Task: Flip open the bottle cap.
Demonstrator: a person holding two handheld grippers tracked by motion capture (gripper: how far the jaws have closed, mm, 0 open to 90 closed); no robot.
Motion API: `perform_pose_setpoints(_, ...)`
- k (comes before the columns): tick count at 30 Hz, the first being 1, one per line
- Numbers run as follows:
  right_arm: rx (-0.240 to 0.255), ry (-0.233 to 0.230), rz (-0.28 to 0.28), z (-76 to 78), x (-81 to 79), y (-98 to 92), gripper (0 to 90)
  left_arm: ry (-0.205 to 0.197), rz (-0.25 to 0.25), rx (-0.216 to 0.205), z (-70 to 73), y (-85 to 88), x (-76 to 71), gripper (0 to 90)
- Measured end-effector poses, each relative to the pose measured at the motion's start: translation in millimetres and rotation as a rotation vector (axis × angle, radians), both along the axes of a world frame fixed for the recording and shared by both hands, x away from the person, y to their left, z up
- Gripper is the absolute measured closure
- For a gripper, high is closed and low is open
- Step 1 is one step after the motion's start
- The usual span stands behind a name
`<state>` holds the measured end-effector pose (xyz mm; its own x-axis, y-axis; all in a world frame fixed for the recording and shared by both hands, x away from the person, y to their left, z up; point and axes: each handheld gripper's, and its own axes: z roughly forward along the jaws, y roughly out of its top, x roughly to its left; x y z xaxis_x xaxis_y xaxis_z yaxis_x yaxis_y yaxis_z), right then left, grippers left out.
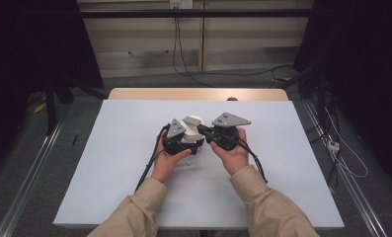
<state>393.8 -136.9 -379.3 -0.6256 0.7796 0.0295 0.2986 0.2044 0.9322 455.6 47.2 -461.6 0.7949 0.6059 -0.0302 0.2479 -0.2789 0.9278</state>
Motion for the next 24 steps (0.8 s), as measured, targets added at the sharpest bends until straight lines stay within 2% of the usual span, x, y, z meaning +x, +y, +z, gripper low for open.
perform_pose_setpoints(24, -0.003, -0.01, -0.005, 3.8, 11.2, 7.2, 90.0, 0.013, -0.004, 0.006, 0.1, -0.5, 1.7, 18.6)
